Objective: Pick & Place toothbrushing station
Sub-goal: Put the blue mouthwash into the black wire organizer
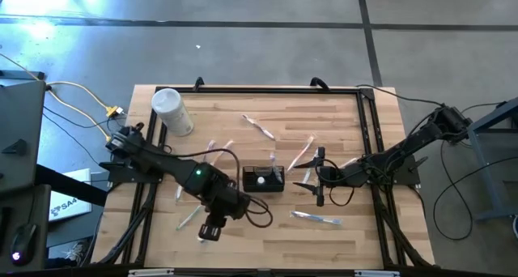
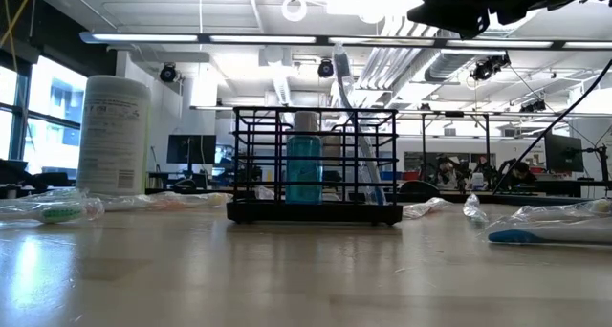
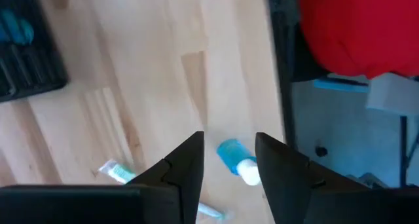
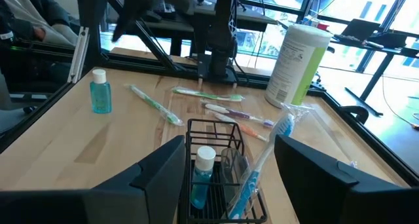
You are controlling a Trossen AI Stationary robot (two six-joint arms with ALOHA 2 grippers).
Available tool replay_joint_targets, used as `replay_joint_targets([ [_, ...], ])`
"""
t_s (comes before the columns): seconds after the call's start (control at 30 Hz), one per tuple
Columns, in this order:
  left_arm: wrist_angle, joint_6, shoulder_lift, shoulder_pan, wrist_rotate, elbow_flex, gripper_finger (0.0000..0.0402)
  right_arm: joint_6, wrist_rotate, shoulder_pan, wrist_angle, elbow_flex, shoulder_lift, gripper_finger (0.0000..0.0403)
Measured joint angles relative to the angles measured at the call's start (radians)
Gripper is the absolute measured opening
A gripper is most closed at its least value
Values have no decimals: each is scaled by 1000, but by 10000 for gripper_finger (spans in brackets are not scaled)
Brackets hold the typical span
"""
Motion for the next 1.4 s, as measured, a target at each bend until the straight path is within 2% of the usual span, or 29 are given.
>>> replay_joint_targets([
  [0.1,-7,-17,13,0,-15,-1,164,0,0,0,-1,0,0,228],
  [0.2,-14,-73,28,-3,-18,-1,212,0,0,0,-1,0,0,228],
  [0.37,-20,-264,48,-5,25,-2,291,-2,0,0,-3,0,0,228],
  [0.5,-31,-311,58,-46,-2,0,321,-7,0,0,-3,0,0,228],
  [0.67,-88,-363,74,-125,-83,-1,326,-12,0,-2,-2,0,0,228],
  [0.8,-103,-513,96,-189,-117,0,326,-19,0,-2,0,0,0,228],
  [0.97,-131,-724,120,-251,-109,-1,326,-19,0,-2,9,0,0,228],
  [1.07,-134,-826,131,-260,-90,-1,326,-19,0,-2,17,0,0,228],
  [1.27,-153,-1013,134,-268,-181,-1,326,-23,0,-2,22,0,0,228],
  [1.4,-207,-1130,134,-255,-191,-1,312,-27,-1,-2,22,0,0,228],
])
